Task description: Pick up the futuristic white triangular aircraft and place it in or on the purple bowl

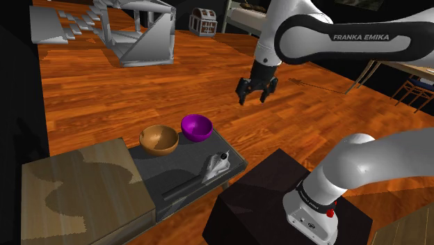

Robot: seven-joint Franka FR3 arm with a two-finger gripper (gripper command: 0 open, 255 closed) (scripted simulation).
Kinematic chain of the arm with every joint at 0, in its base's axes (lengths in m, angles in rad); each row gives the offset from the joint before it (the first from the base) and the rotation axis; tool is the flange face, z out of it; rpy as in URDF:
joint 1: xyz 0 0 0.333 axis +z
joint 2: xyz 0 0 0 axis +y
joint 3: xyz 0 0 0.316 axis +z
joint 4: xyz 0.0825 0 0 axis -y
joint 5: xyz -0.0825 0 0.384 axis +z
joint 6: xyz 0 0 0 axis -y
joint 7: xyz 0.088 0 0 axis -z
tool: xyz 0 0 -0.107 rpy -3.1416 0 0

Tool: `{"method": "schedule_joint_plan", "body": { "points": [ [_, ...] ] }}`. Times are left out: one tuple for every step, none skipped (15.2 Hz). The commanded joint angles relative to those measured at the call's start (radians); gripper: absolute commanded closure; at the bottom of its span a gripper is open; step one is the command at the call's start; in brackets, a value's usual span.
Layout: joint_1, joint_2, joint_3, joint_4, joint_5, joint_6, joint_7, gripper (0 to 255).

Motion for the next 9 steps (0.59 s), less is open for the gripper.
{"method": "schedule_joint_plan", "body": {
  "points": [
    [-0.012,0.045,0.051,-0.025,-0.002,0.052,0.085,0],
    [-0.02,0.074,0.077,-0.031,-0.005,0.075,0.126,0],
    [-0.029,0.105,0.102,-0.034,-0.01,0.098,0.168,0],
    [-0.038,0.137,0.126,-0.036,-0.017,0.121,0.211,0],
    [-0.048,0.172,0.151,-0.036,-0.026,0.144,0.255,0],
    [-0.059,0.209,0.175,-0.035,-0.037,0.165,0.301,0],
    [-0.072,0.248,0.199,-0.032,-0.05,0.186,0.347,0],
    [-0.084,0.288,0.222,-0.028,-0.067,0.207,0.395,0],
    [-0.097,0.331,0.244,-0.022,-0.086,0.226,0.445,0]
  ]
}}
